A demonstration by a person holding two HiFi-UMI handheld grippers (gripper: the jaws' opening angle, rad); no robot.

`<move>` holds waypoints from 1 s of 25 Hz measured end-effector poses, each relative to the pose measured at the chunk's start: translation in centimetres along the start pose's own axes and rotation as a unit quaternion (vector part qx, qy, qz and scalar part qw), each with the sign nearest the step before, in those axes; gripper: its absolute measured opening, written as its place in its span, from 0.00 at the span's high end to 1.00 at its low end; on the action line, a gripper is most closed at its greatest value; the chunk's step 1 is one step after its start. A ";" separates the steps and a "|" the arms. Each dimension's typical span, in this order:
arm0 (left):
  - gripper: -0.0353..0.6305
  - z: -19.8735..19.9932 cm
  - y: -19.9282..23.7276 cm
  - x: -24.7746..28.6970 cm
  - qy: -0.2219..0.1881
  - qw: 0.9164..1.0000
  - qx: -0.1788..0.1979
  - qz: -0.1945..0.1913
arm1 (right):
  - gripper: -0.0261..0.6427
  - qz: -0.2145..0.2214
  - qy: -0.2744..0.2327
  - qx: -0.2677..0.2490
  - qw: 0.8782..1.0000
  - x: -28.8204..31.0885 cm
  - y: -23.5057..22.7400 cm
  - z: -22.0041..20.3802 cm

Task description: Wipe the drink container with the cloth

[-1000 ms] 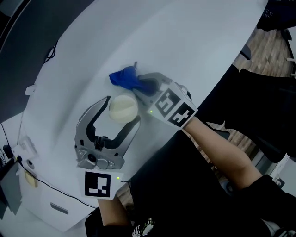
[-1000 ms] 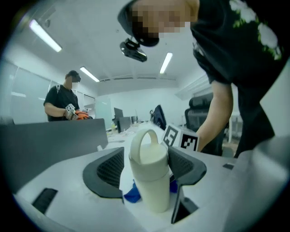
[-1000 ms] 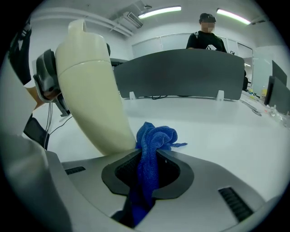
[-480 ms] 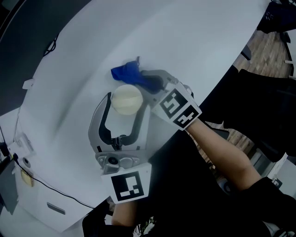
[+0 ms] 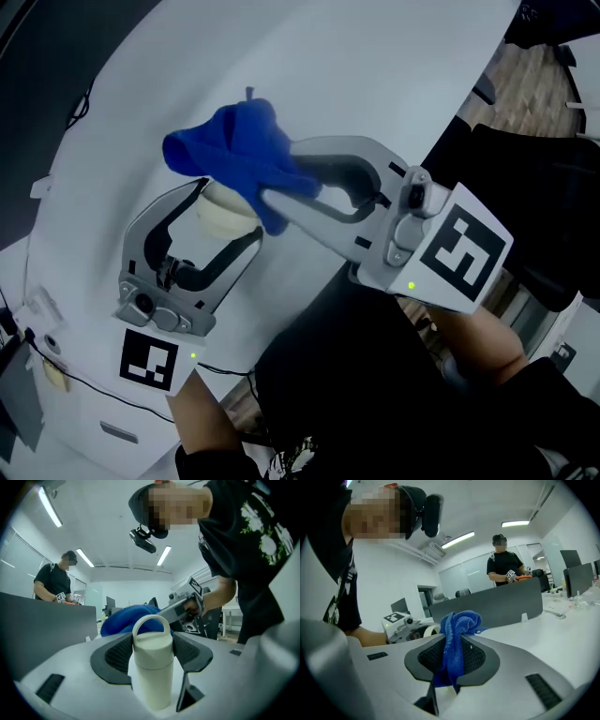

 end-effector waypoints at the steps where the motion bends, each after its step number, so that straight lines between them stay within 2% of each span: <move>1: 0.55 0.0 0.0 0.2 -0.003 1.000 -0.003 0.002 | 0.87 0.000 -0.005 0.009 1.000 0.1 -0.1 -0.4; 4: 0.55 -0.1 0.0 0.4 -0.008 1.000 -0.007 0.006 | 0.87 -0.015 -0.013 0.020 1.000 0.2 -1.2 -2.1; 10: 0.55 -0.4 -0.1 0.0 -0.013 1.000 -0.008 -0.001 | 0.89 -0.044 0.082 0.007 0.996 1.0 -2.6 -8.0; 12: 0.55 -0.4 -0.1 0.0 -0.015 1.000 -0.010 0.001 | 0.89 -0.050 0.129 -0.006 0.990 1.6 -3.2 -10.2; 16: 0.55 -0.5 0.0 0.1 -0.016 1.000 -0.011 0.008 | 0.89 -0.039 0.228 -0.040 0.972 2.5 -4.0 -13.7; 19: 0.55 -0.3 0.0 0.1 -0.003 1.000 -0.007 0.011 | 0.89 -0.037 0.238 -0.073 0.968 2.7 -3.7 -14.0; 21: 0.55 -0.1 0.1 0.0 0.009 0.999 0.007 0.039 | 0.89 -0.042 0.231 -0.081 0.969 2.6 -3.6 -14.0; 23: 0.45 0.2 -0.1 -0.3 0.009 0.994 0.025 0.104 | 0.89 -0.046 0.228 -0.088 0.969 2.6 -3.6 -14.0; 25: 0.44 0.5 -1.2 -0.5 -0.001 0.985 0.023 0.169 | 0.89 -0.047 0.229 -0.096 0.968 2.7 -3.4 -14.2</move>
Point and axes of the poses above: the fingertips, and each gripper's own axes: x forward along the fingers, y to its left, z out of its top, the point moved 7 cm from there along -x, backward along the fingers, and after that the axes turned 14 degrees about -y, right-handed, at the moved point
